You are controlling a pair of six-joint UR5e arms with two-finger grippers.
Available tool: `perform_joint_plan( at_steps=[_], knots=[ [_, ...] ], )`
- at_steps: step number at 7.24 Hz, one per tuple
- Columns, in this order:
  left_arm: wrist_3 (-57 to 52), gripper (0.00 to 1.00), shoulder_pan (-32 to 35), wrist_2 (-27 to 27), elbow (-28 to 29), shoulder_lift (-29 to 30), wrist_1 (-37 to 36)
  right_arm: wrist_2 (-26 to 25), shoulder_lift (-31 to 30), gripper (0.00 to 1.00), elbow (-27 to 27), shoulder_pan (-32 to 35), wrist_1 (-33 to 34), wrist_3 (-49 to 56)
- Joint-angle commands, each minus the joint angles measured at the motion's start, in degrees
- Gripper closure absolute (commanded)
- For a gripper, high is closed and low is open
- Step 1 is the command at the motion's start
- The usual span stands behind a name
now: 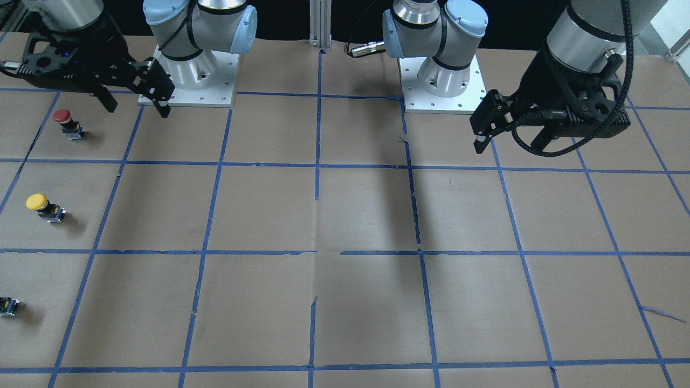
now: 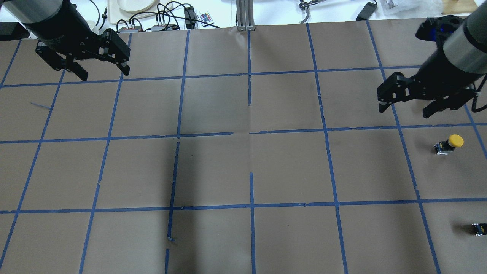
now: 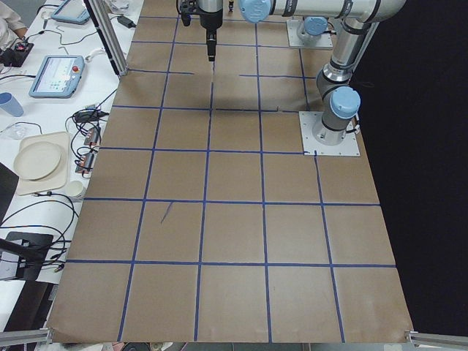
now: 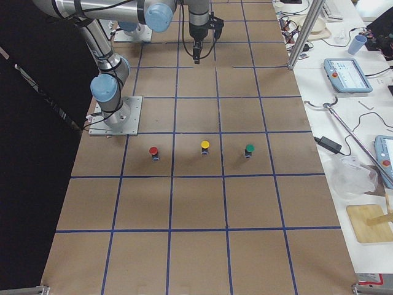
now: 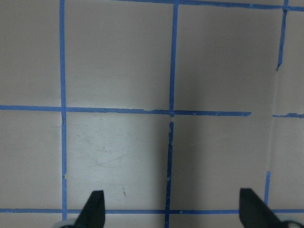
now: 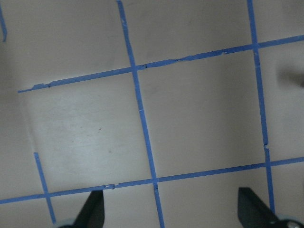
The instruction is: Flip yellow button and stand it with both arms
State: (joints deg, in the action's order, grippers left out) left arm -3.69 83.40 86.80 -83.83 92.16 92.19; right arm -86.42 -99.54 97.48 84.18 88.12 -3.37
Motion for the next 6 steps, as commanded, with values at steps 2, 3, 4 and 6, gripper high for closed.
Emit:
perform_joint_plan(
  at_steps=[2,3,4,6],
  knots=[
    [0.0,0.01,-0.1,0.0,0.1,0.0,0.0,-3.1,4.7,0.00,-6.0,7.0,-5.0,-5.3],
    [0.0,0.01,-0.1,-0.1,0.1,0.1,0.0,-3.7,6.9,0.00,-6.7,7.2,-4.2,-5.2],
    [0.3,0.01,-0.1,-1.4,0.1,0.4,0.0,-3.8,7.4,0.00,-6.5,6.1,-3.8,-5.2],
    [0.4,0.01,-0.4,-2.3,0.4,0.4,0.3,-3.9,7.1,0.00,-6.9,2.5,-4.3,-4.4]
  ],
)
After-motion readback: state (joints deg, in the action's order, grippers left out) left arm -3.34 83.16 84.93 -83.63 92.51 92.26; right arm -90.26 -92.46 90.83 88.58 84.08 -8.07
